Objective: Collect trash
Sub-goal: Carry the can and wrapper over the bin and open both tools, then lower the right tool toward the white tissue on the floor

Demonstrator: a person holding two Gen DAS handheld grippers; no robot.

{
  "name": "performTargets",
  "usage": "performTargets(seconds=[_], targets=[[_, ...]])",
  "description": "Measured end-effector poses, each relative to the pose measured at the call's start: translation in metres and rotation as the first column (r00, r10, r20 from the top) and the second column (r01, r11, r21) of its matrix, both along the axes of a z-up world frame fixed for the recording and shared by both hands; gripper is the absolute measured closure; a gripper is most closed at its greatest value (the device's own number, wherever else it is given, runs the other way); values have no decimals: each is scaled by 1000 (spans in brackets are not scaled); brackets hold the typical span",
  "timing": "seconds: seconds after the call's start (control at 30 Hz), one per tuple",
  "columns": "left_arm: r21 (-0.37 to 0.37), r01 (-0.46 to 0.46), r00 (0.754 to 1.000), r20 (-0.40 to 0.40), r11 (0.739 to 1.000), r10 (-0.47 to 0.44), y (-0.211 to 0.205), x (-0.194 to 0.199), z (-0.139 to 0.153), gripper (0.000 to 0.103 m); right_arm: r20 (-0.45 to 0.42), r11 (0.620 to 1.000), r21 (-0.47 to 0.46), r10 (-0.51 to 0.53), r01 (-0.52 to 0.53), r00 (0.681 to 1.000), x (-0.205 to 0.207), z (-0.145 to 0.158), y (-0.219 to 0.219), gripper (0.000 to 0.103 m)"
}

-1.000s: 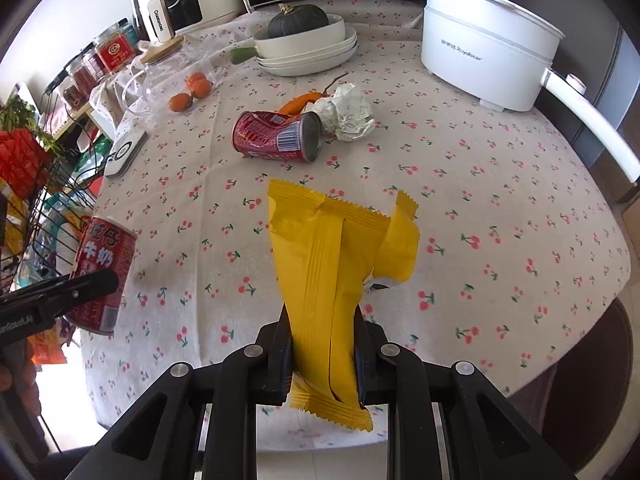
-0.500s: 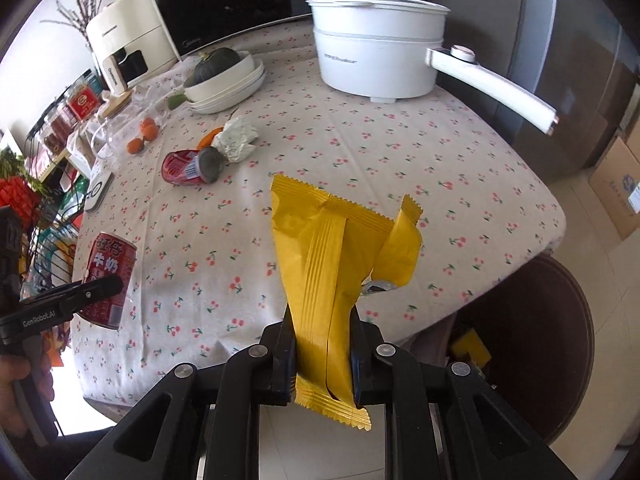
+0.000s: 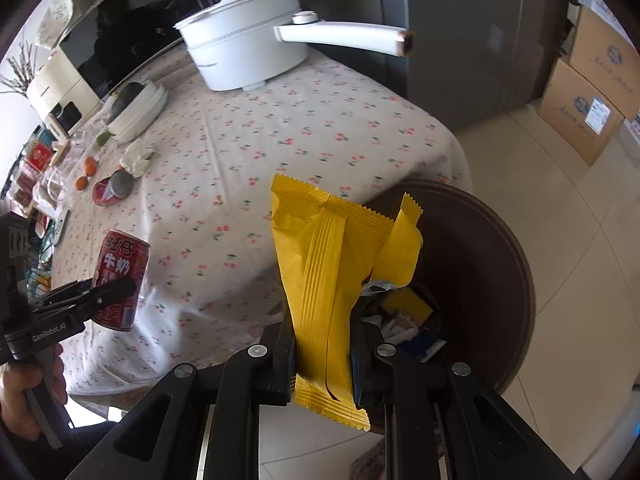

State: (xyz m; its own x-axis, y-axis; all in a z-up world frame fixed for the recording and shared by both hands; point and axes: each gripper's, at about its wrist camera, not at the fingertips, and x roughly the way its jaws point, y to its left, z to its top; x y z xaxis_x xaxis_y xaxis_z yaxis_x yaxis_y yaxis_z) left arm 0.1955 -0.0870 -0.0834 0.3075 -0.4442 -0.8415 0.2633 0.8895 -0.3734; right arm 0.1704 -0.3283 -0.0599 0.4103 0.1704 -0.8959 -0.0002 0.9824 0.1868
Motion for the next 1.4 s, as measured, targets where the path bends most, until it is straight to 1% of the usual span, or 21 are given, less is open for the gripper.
performTargets(seconds=[0.1, 0.2, 0.3, 0.43, 0.53, 0.63, 0.7, 0.77, 0.87, 0.9, 0.93, 0.97, 1.03, 1.27, 1.3, 1.33, 1.37, 1.4], targets=[[-25, 48, 999, 2, 999, -48, -35, 1, -3, 48, -24, 999, 3, -54, 54, 998, -8, -11, -35, 82], [-60, 91, 996, -12, 994, -92, -68, 2, -11, 48, -46, 995, 11, -103, 103, 994, -17, -22, -66, 82], [-62, 138, 990, 1, 988, -138, -100, 3, -17, 48, -66, 990, 19, -139, 140, 988, -26, -33, -91, 82], [-77, 173, 985, 15, 982, -173, -124, 5, -24, 48, -79, 985, 26, -166, 168, 983, -33, -39, -113, 82], [-79, 186, 983, 16, 979, -185, -133, 8, -31, 48, -75, 983, 40, -178, 181, 981, -34, -37, -121, 82], [-59, 190, 982, 20, 980, -189, -131, 8, -34, 48, -63, 982, 57, -178, 181, 982, -32, -32, -125, 82], [-51, 181, 983, 23, 982, -180, -124, 9, -31, 44, -58, 984, 56, -167, 170, 984, -30, -30, -123, 81], [-65, 170, 985, 27, 983, -169, -113, 11, -23, 26, -60, 986, 46, -156, 159, 986, -29, -31, -121, 81], [-55, 155, 987, 55, 986, -152, -93, 11, -10, 16, -67, 988, 39, -144, 147, 987, -29, -32, -117, 81], [-38, 153, 987, 63, 988, -150, -87, 10, -5, 13, -67, 989, 37, -142, 145, 988, -32, -31, -117, 80], [-17, 148, 986, 75, 989, -146, -80, 9, -2, 7, -67, 989, 35, -140, 143, 988, -32, -31, -116, 80], [3, 139, 986, 92, 990, -139, -72, 7, 2, 4, -67, 989, 33, -139, 142, 988, -32, -30, -115, 80], [28, 124, 986, 110, 992, -126, -62, 5, 6, 3, -69, 990, 31, -138, 141, 988, -32, -30, -113, 79], [65, 75, 991, 108, 995, -82, -25, -4, 12, 1, -79, 992, 19, -125, 126, 989, -22, -31, -94, 78], [70, 70, 991, 107, 995, -77, -20, -4, 12, 1, -83, 992, 22, -123, 125, 989, -20, -31, -91, 72], [74, 65, 992, 105, 995, -72, -15, -5, 12, 1, -90, 991, 30, -124, 127, 988, -18, -32, -88, 64], [78, 60, 992, 104, 995, -68, -12, -7, 13, 1, -93, 990, 33, -131, 135, 987, -17, -31, -85, 44], [84, 54, 993, 104, 995, -63, -7, -8, 14, 1, -90, 989, 34, -140, 143, 986, -16, -30, -82, 35]])
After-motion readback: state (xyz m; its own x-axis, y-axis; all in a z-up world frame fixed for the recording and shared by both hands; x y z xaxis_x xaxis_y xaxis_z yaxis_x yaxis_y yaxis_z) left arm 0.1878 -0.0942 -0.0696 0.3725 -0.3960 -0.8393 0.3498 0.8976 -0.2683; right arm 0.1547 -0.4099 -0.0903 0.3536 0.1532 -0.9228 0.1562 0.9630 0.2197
